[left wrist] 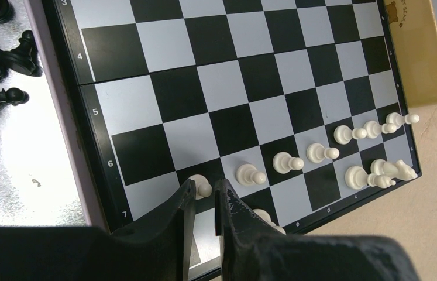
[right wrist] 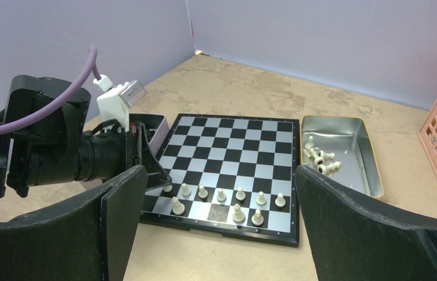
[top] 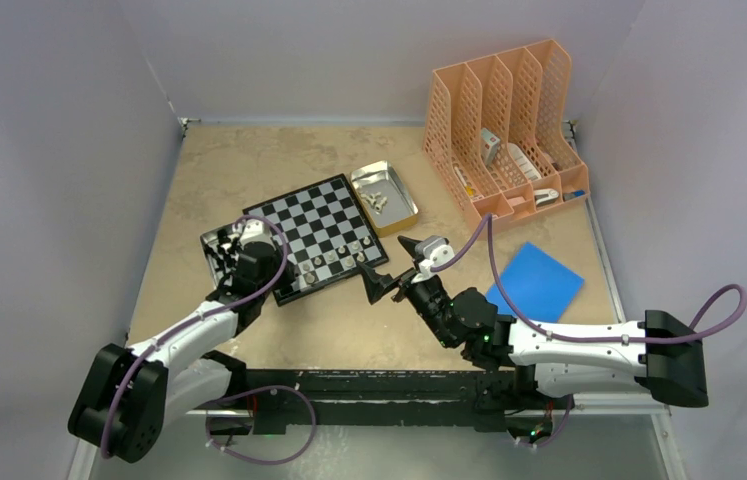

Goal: Set up the chess pieces on the board
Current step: Place the chess piece on the chessboard.

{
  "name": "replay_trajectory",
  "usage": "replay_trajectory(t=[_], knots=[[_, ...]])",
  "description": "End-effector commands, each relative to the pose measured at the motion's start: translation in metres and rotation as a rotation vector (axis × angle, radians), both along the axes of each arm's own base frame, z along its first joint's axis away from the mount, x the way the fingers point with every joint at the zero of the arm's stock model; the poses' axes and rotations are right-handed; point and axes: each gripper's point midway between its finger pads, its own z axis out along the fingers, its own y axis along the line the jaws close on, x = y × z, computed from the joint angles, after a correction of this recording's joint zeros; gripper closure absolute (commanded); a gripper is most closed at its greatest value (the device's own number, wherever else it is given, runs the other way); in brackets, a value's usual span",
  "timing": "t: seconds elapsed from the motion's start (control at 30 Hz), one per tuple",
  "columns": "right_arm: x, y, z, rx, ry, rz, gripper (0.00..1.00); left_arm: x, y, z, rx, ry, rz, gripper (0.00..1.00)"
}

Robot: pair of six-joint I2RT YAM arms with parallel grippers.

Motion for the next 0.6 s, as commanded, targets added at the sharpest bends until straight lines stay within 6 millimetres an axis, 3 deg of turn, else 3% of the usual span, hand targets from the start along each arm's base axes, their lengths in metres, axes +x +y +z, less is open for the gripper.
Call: replay_trajectory(t=[0.0,0.57], knots=[[-0.0006,-0.0036,0.0306,0.082,-0.03,-0.006,0.01,0.0067,-0.0056,0.0086,-0.008,-0.045,-0.025,0.82],[-0.0003,-0.0039,0.0291,0.079,-0.025,-0.01,0.01,0.0043,-0.008,0.0095,-0.019,-0.045,-0.038,0.82]])
